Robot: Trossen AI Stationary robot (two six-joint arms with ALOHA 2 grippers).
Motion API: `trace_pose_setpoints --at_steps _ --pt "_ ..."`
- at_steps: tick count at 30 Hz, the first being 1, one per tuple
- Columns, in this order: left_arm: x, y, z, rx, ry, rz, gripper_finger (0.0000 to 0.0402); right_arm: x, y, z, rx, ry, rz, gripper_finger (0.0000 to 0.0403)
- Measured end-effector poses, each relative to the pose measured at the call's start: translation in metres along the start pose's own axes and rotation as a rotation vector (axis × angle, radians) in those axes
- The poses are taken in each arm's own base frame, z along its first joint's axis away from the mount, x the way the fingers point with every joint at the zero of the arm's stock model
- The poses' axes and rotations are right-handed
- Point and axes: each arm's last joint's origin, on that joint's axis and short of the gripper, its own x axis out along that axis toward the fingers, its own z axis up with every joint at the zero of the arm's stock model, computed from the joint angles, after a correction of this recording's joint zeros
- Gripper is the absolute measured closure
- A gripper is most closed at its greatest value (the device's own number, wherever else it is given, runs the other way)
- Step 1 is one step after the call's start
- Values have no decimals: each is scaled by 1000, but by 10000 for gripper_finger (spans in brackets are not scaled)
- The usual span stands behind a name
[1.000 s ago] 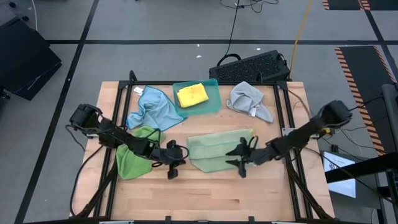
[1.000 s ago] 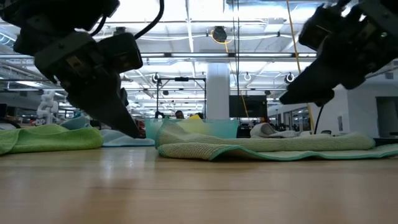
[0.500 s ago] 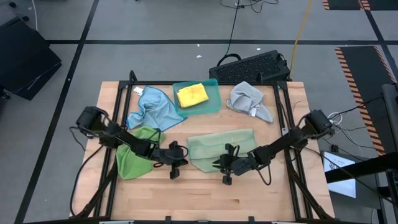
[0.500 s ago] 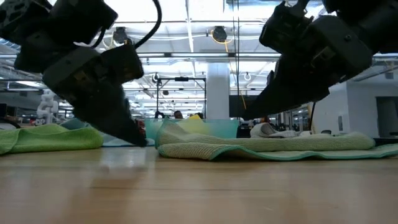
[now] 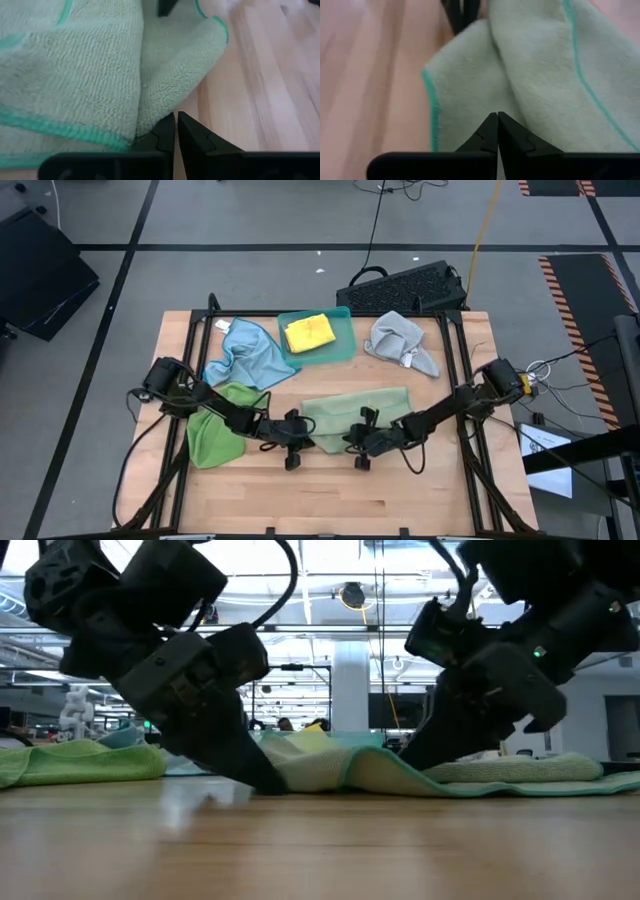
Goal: Fold microfiber towels
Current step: Fold the light green microfiber cloth
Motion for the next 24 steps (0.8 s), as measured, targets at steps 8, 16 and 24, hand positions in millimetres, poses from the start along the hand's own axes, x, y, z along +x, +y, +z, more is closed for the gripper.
trace_pose_setpoints --at_steps 8,16,24 --pt "-6 17 23 15 -143 134 376 3 -10 1 9 23 -34 402" --pt "-18 20 38 8 -177 100 376 3 -9 0 15 25 -31 401" --pt "-42 -12 40 71 -155 23 376 3 -7 1 20 26 22 401"
